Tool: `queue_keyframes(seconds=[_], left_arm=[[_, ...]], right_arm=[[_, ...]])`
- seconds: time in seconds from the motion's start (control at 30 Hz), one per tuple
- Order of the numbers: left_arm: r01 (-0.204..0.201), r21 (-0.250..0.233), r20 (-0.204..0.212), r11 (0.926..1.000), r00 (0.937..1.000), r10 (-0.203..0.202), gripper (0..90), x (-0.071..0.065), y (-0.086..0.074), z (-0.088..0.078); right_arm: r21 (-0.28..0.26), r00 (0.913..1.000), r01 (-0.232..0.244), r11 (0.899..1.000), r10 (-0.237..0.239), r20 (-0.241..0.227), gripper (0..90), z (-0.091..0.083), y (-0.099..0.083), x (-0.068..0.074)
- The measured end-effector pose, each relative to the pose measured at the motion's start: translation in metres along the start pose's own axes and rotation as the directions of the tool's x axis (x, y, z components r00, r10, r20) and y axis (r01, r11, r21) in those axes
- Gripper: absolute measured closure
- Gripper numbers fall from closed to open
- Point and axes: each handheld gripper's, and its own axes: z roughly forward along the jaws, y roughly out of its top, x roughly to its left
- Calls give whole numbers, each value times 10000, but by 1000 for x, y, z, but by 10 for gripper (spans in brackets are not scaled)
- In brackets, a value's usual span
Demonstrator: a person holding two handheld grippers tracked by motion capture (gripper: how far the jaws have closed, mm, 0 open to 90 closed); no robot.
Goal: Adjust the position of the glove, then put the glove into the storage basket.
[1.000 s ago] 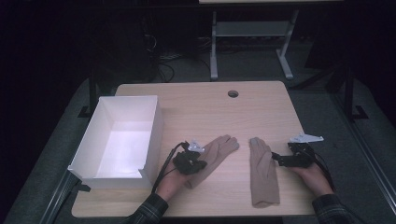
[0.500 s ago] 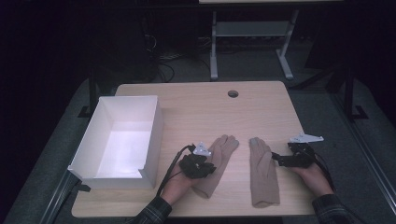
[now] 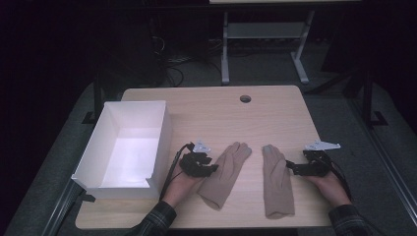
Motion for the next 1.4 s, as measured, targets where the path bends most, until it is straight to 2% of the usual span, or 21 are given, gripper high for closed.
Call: queue_keyframes(seconds=[0.23,0.47,0.53,0.6,0.63,0.67,0.73,0.77,0.8,0.83,0.93,0.97,1.0,1.03,1.07,1.1,1.17,1.23,1.27,1.37,1.4], left_arm=[[-224,338,77,9992,9997,221,599,-2,0,10],[-213,355,380,9991,9991,200,740,-4,0,11],[-39,406,565,9992,9984,16,806,-4,0,11],[94,389,622,9992,9980,-119,820,-3,0,11],[227,388,703,9990,9972,-253,840,-2,0,11],[204,430,739,9989,9970,-235,845,-1,1,11],[163,489,763,9987,9969,-200,849,0,2,11],[163,489,763,9987,9969,-200,851,0,2,11],[250,504,751,9984,9968,-287,851,-1,2,11],[199,494,757,9986,9969,-236,852,-1,2,10],[304,319,815,9990,9961,-329,855,1,2,7],[304,319,815,9990,9961,-329,855,1,2,7],[351,259,821,9990,9959,-371,855,1,2,6],[394,167,837,9991,9957,-406,855,1,2,5],[295,183,860,9994,9958,-310,855,2,2,3],[422,0,875,9991,9953,-421,855,2,2,1],[461,-77,899,9989,9949,-452,855,3,2,-2],[434,-74,890,9990,9951,-425,855,5,2,-3],[571,-205,923,9982,9942,-550,854,6,2,-5],[715,-354,984,9968,9928,-677,855,8,2,-7],[715,-354,984,9968,9928,-677,855,8,2,-7]], right_arm=[[-3,10000,11,10000,-11,-5,156,0,0,0],[-1,10000,11,10000,-11,-22,157,0,0,0],[-3,10000,43,10000,-43,-49,166,0,0,0],[-39,9999,103,9999,-103,-80,196,0,0,0],[5,9995,251,9997,-251,-185,275,-3,0,1],[73,9995,274,9996,-273,-157,285,-5,1,2],[-47,9992,246,9997,-248,-322,368,-10,3,2],[-47,9992,246,9997,-248,-322,368,-10,3,2],[-91,9989,199,9998,-203,-432,427,-14,3,2],[-146,9958,157,9998,-169,-894,540,-22,3,5],[53,9879,511,9987,-498,-1470,723,-32,-1,11],[121,9832,729,9973,-699,-1685,773,-34,-3,12],[121,9832,729,9973,-699,-1685,773,-34,-3,12],[277,9799,807,9964,-743,-1849,817,-37,-5,14],[366,9751,971,9946,-877,-2037,846,-38,-8,16],[566,9682,1122,9921,-963,-2307,893,-40,-13,18],[711,9591,1386,9878,-1159,-2584,899,-41,-17,19],[873,9505,1457,9855,-1150,-2887,900,-41,-20,22],[855,9461,1475,9854,-1154,-3025,900,-40,-20,23],[786,9366,1557,9847,-1218,-3286,900,-36,-18,27],[786,9366,1557,9847,-1218,-3286,900,-36,-18,27]])
